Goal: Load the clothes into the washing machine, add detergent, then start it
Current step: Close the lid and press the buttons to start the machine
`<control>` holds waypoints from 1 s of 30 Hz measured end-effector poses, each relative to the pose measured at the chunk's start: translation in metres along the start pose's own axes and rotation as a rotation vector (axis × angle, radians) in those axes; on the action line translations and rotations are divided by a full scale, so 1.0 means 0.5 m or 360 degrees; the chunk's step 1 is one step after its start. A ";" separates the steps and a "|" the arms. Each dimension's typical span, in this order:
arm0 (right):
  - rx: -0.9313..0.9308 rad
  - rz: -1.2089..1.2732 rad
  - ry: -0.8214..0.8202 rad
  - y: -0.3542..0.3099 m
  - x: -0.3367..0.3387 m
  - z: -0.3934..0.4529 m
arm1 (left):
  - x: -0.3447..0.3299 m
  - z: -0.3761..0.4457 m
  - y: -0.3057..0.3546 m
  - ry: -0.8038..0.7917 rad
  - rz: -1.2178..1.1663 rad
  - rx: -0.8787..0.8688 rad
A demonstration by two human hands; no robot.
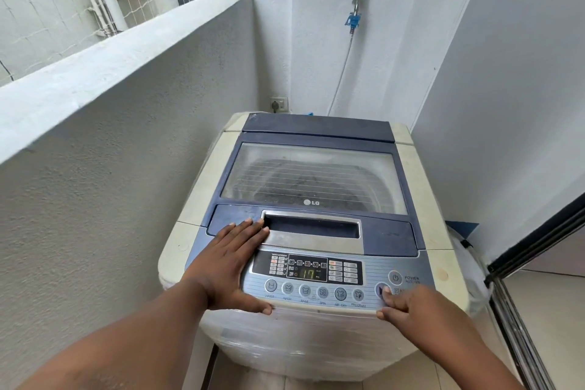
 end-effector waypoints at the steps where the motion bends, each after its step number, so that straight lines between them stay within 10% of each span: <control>1: -0.0050 0.0110 0.0051 0.009 -0.005 -0.011 | 0.000 0.000 0.000 0.0002 -0.0003 0.0002; 15: 0.0151 0.0157 0.0835 0.014 0.016 0.050 | -0.002 -0.003 -0.002 0.0005 -0.0004 -0.0005; 30: 0.0455 -0.0355 0.0499 0.030 -0.066 0.080 | -0.002 -0.003 -0.002 -0.0007 0.0012 0.0004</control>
Point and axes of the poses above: each hand's wrist, its own z-axis towards the middle knuckle, its own x-axis out of the back of the hand, y = z × x, the point moved 3 cm from there along z, towards the middle knuckle, and after that the axes turned 12 degrees about y, right-handed, at the moved point
